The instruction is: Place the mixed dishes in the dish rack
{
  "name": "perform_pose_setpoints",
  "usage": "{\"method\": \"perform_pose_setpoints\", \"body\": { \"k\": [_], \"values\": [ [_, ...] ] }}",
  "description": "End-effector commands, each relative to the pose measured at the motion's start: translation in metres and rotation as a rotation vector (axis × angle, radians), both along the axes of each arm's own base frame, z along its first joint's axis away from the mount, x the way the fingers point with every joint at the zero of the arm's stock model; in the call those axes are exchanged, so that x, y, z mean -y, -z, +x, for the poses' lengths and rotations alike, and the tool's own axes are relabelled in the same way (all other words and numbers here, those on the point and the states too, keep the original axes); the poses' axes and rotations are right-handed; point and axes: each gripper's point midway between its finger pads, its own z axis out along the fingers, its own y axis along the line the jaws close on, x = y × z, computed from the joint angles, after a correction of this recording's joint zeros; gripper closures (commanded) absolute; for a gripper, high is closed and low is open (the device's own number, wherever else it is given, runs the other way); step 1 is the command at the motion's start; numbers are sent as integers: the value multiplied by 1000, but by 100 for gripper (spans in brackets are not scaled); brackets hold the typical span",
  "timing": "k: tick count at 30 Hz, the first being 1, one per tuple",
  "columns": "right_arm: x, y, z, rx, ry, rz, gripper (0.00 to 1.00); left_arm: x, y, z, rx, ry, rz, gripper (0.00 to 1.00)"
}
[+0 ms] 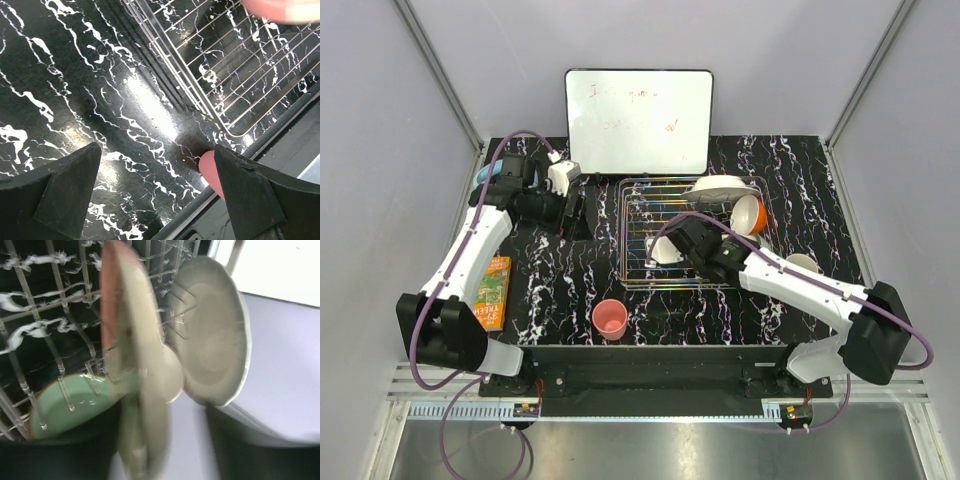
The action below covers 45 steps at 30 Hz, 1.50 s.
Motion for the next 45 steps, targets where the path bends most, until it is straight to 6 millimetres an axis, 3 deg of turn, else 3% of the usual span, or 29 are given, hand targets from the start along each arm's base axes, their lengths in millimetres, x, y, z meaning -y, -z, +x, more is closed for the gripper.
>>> {"method": "perform_pose_setpoints", "body": {
  "k": [1,13,20,21,25,28,37,45],
  "values": [
    [4,-44,22,166,-32,-103,0,-5,-16,11,85,0,2,1],
    [25,-64,13,240,17,-72,0,8,-12,14,39,26,-58,1],
    [47,-60,2,257,44,-82,0,37,-9,28,10,86,-60,1],
    [49,-62,1,263,49,-78,0,43,1,31,-17,96,-47,1],
    [57,-62,-1,272,74,-75,0,73,10,35,-49,149,-37,1],
    [64,-66,-4,283,85,-64,0,83,16,36,-75,159,-34,1],
    [80,-60,-11,289,130,-37,0,89,48,24,-116,200,49,1],
    [96,-65,-8,301,186,-3,0,81,83,11,-134,242,167,1]
  ]
}}
